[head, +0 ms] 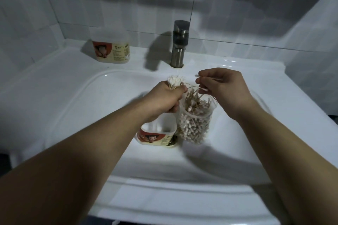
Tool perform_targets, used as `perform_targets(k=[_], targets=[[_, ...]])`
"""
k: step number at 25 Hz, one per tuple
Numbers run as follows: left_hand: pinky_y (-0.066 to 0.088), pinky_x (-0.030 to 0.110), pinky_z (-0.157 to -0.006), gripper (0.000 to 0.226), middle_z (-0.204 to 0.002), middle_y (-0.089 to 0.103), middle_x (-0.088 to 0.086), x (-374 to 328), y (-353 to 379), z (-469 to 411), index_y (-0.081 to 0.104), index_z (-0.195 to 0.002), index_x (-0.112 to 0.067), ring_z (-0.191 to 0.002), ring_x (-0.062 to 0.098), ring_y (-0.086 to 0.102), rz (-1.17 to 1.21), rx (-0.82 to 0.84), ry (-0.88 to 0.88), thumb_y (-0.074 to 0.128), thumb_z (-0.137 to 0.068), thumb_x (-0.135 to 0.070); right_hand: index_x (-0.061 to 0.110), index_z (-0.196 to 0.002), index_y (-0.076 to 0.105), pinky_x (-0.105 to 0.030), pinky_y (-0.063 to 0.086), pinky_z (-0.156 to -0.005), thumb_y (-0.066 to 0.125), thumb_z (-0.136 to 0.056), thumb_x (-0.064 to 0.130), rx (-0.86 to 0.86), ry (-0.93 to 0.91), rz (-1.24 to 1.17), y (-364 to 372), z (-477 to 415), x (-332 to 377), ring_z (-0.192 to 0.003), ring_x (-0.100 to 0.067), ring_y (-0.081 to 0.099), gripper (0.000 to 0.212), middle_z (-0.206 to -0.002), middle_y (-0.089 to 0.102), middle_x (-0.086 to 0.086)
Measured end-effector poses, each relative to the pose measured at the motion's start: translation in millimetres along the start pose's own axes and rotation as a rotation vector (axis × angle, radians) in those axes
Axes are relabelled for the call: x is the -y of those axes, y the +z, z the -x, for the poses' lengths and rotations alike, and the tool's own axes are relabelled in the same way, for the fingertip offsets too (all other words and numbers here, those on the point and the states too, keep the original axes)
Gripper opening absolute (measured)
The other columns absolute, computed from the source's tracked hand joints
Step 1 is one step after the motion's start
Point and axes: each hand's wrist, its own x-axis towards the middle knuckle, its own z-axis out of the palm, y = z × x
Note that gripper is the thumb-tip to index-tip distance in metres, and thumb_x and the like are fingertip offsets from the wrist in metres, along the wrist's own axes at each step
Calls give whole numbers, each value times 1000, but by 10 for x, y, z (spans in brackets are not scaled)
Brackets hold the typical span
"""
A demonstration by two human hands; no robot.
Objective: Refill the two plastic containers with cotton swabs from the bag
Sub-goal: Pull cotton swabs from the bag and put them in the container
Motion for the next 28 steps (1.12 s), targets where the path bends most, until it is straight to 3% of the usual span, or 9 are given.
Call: perform_targets(k=[3,8,12,14,16,18,23,25,28], targets=[[48,24,-55,17,-69,48,0,5,37,36,62,-92,-16,-58,11,46,62,37,-6,57,-104,-26,11,-92,75,-30,60,-77,74,-88,0,61,20,30,20,20,-14,-73,-21,74,12,-82,78,-9],[47,19,-51,13,-70,63,-3,-13,83,85,67,-95,-16,-55,5,52,230,70,-60,60,-103,-24,16,-94,75,-27,58,-74,76,-87,3,114,-33,176,77,74,-18,-72,-14,74,15,-78,78,-4],[48,20,-54,11,-77,66,-2,-31,53,76,69,-102,-16,-58,5,58,311,47,-91,61,-102,-24,17,-102,77,-32,61,-80,71,-93,10,127,-55,211,76,68,-16,-82,-20,76,13,-88,79,-2],[55,24,-60,13,-74,69,0,-40,61,70,68,-102,-14,-61,8,64,322,14,-103,56,-103,-20,19,-108,76,-34,61,-83,61,-99,13,143,-59,220,82,63,-18,-87,-16,75,18,-94,79,3],[60,30,-67,15,-73,70,4,-42,60,47,64,-105,-9,-62,12,67,366,-24,-111,50,-104,-15,21,-110,74,-34,61,-81,57,-100,9,136,-46,205,86,55,-23,-82,-11,73,23,-95,79,4],[61,32,-67,14,-70,61,3,-42,46,17,61,-109,-8,-56,11,59,386,-66,-117,50,-104,-15,25,-111,72,-34,58,-74,65,-98,13,102,-31,222,80,50,-22,-70,-11,68,19,-90,79,6],[44,22,-50,14,-65,51,-4,-11,27,-9,64,-98,-15,-54,8,47,287,-53,-60,67,-98,-28,28,-128,66,-22,47,-54,69,-97,20,98,-32,227,69,80,6,-57,-10,56,32,-80,77,11],[40,21,-50,15,-68,53,-5,7,46,7,69,-101,-16,-56,6,47,270,-50,-27,71,-95,-29,29,-139,58,-17,45,-55,65,-99,15,141,-50,260,86,98,-5,-57,-4,55,42,-90,79,10],[37,20,-49,16,-71,57,-5,17,51,9,67,-105,-15,-57,6,47,300,-86,-32,73,-94,-26,31,-151,46,-16,47,-69,62,-100,15,214,-108,369,84,116,-23,-67,3,65,55,-101,78,10]])
